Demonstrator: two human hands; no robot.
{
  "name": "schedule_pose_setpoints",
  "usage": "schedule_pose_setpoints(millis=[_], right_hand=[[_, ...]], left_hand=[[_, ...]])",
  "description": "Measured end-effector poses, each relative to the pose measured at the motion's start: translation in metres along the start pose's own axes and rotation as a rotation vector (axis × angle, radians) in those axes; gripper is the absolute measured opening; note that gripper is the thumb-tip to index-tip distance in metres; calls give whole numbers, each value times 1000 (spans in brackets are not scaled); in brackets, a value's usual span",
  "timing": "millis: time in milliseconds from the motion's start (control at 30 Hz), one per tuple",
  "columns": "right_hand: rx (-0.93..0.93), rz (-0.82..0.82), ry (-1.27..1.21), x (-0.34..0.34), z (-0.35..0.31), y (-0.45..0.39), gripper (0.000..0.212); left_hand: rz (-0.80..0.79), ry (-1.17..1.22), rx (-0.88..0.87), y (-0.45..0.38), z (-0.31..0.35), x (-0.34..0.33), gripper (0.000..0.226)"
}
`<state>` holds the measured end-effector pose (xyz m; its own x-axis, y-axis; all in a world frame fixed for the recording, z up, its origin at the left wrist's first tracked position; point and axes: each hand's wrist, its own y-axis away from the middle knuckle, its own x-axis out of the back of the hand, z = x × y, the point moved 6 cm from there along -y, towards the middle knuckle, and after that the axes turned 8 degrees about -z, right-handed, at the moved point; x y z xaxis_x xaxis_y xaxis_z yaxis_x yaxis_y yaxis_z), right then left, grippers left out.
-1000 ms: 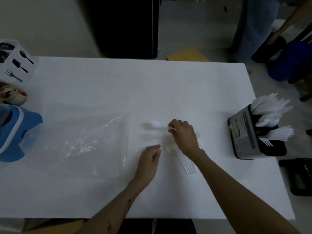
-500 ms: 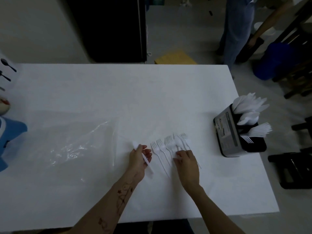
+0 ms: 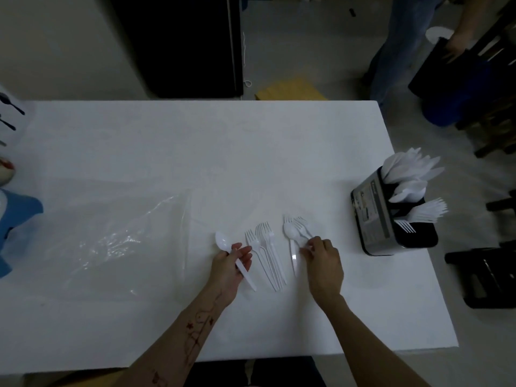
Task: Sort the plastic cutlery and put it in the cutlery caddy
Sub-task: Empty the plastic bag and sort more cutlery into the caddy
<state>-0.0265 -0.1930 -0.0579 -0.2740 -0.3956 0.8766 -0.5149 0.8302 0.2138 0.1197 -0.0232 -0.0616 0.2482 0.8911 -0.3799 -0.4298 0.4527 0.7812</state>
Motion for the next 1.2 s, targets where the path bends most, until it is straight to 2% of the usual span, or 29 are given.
schedule_pose_setpoints(millis=[67,133,200,300,367,500,733,867,1000,1100,1200], right_hand=[[61,0,96,1,-2,-3,11],[140,-17,219,3,-8,-5,19],[151,-33,254,5,-9,-7,22],[-29,-108,100,5,1,-8,9],[-64,-184,55,2,3,-8,12],[-10,-233,-15,6,-2,-4,15],[243,-263,-153,3,-44,17,15],[338,-228,-111,9,-54,26,17],[389,-87,4,15,-52,31,12],[405,-43,8,19,-52,31,12],[475,-47,-34,24,-52,33,4]], left_hand=[[-10,-47,0,1,-2,-3,14],[-22,-81,-4,2,-4,-6,14],[-33,-96,-12,3,-4,-10,14],[-46,-113,-13,3,-6,-15,12],[-60,-124,-23,2,-7,-17,12],[-79,-150,-56,2,-8,-19,16],[-147,-169,-50,3,-10,-30,20],[-253,-172,-15,6,-11,-42,29],[-273,-203,13,7,-13,-51,34],[-276,-193,26,7,-17,-58,32],[-307,-183,27,6,-17,-66,25]])
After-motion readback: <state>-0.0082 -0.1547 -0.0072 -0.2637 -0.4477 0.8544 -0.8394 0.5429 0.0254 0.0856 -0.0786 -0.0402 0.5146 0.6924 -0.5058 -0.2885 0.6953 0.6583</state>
